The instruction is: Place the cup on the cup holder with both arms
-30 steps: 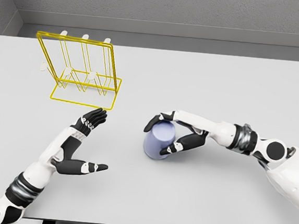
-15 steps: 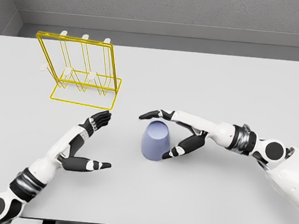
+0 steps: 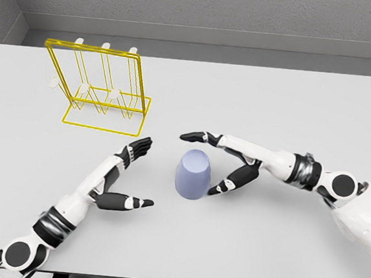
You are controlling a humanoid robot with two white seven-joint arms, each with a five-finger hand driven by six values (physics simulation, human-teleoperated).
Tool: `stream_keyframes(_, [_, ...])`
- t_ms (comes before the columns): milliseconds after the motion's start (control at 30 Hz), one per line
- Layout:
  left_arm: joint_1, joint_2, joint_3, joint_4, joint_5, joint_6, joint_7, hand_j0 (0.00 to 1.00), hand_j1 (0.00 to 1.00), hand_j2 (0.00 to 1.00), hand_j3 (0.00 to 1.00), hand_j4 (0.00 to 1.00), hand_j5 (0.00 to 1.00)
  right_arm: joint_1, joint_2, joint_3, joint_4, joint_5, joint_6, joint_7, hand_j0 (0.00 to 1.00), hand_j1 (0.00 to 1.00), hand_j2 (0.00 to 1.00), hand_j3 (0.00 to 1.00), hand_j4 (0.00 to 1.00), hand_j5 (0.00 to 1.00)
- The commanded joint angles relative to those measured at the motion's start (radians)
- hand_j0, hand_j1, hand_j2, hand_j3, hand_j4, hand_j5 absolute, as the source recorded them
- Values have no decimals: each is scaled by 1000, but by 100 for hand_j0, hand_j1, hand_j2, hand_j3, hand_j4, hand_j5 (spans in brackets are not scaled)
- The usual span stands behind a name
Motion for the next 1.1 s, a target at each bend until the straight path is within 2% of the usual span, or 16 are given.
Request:
stream_keyframes(0, [0,-34,1,18,-3,2,2,100,100,100,100,100,100,-2,-44,-7,24,-10,2,0,100,100,100,100,100,100])
stream_keyframes(167, [-8,-55,1,29,-3,45,0,100,100,100,100,100,100,-26,-143,-36,56,-11,2,0,100,100,100,100,100,100])
stream_keyframes(233, [-20,-74,1,46,-3,45,0,100,100,100,100,100,100,-67,-207,-39,66,-14,2,0,100,100,100,100,100,100])
stream_keyframes(267, [-21,-83,1,52,-3,45,0,100,100,100,100,100,100,-103,-213,-48,70,-14,2,0,100,100,100,100,100,100])
stream_keyframes(300, [-21,-85,1,54,-5,43,0,100,100,100,100,100,100,-117,-206,-79,102,-13,2,0,100,100,100,100,100,100])
stream_keyframes(333, [-21,-85,1,54,-5,43,0,100,100,100,100,100,100,-117,-204,-90,104,-11,2,0,100,100,100,100,100,100])
stream_keyframes(400, [-21,-98,1,54,-5,43,0,100,100,100,100,100,100,-141,-173,-87,224,-13,2,0,100,100,100,100,100,100])
stream_keyframes(467, [-29,-100,-1,54,-5,45,0,100,100,100,100,100,100,-158,-132,-65,248,-19,2,0,100,100,100,100,100,100])
stream_keyframes(533, [-31,-109,-2,54,-5,45,0,100,100,100,100,100,100,-156,-135,-41,280,-14,2,0,100,100,100,100,100,100])
stream_keyframes(600, [-37,-121,-4,54,-6,47,0,100,100,100,100,100,100,-156,-137,-15,291,-17,2,0,100,100,100,100,100,100])
stream_keyframes(667, [-46,-137,-7,54,-44,57,-1,100,100,100,100,100,100,-158,-153,-27,290,-31,2,0,100,100,100,100,100,100])
stream_keyframes(767, [-49,-155,-10,64,-48,60,-1,100,100,100,100,100,100,-146,-150,-84,277,-79,2,0,100,100,100,100,100,100])
stream_keyframes(900, [-63,-171,-11,69,-49,96,0,100,100,100,100,100,100,-141,-144,-90,276,-92,2,0,100,100,100,100,100,100])
stream_keyframes(1000, [-72,-186,-15,81,-49,97,-1,100,100,100,100,100,100,-133,-143,-91,277,-148,2,0,100,100,100,100,100,100])
stream_keyframes(1067, [-72,-197,-15,81,-81,105,0,100,100,100,100,100,100,-120,-143,-93,282,-148,2,0,100,100,100,100,100,100])
